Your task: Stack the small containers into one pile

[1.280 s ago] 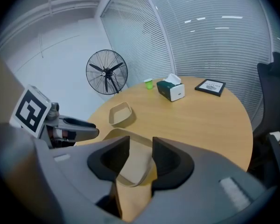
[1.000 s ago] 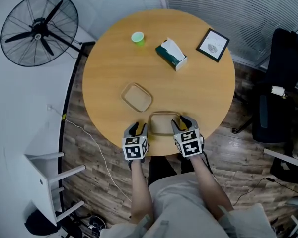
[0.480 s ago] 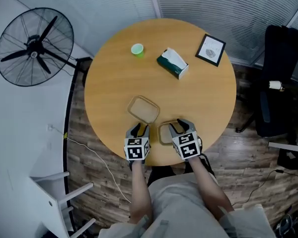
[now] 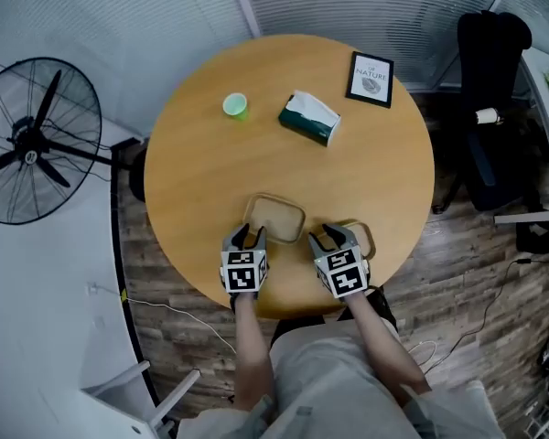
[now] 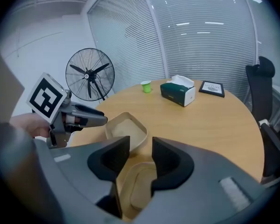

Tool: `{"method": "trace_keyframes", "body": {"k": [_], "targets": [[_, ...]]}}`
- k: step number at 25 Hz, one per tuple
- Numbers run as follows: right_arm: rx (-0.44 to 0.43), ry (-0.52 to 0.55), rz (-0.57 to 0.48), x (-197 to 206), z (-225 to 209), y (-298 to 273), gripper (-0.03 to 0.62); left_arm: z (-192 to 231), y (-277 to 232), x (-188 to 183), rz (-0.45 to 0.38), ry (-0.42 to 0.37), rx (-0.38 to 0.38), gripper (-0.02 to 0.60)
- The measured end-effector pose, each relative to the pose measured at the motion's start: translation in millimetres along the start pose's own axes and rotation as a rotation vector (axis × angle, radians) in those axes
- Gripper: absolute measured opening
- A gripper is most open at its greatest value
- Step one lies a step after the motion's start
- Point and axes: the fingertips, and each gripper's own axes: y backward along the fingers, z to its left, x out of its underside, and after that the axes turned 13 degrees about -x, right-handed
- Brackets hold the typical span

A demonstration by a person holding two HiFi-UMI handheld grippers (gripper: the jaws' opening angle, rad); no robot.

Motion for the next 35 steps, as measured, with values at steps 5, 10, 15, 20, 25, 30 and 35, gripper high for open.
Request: {"method": "trace_keyframes", "body": {"k": [5, 10, 15, 20, 25, 30, 35], "targets": [[0.056, -0.083, -0.028, 0.0, 4.5, -15.8, 0.146, 18.2, -22.8, -3.0, 0.013, -0.066, 0.053, 0.160], [0.124, -0.167, -0.063, 0.9, 9.3, -32.6, 0.147, 26.9, -44.0, -4.2, 0.028, -0.127, 0.101, 0.160], [0.182, -0.302, -0.126, 4.4, 17.7, -42.7, 0.163, 27.3, -60.2, -5.1, 0.038, -0.166, 0.144, 0.160], [0.223, -0.394, -0.133, 15.2, 22.3, -53.8, 0.213, 23.0, -69.4, -3.1, 0.048, -0.184, 0.178, 0.160], [0.265, -0.467, -0.136, 18.8, 15.7, -64.5, 0.272, 18.5, -74.0, -1.2, 0.055, -0.183, 0.200, 0.160], [0.302, -0.489, -0.118, 20.0, 11.7, -78.1, 0.310, 19.8, -77.1, 2.4, 0.068, -0.177, 0.222, 0.160], [0.315, -0.499, -0.117, 16.8, 7.9, -86.2, 0.339, 20.1, -78.2, 4.7, 0.082, -0.168, 0.243, 0.160]]}}
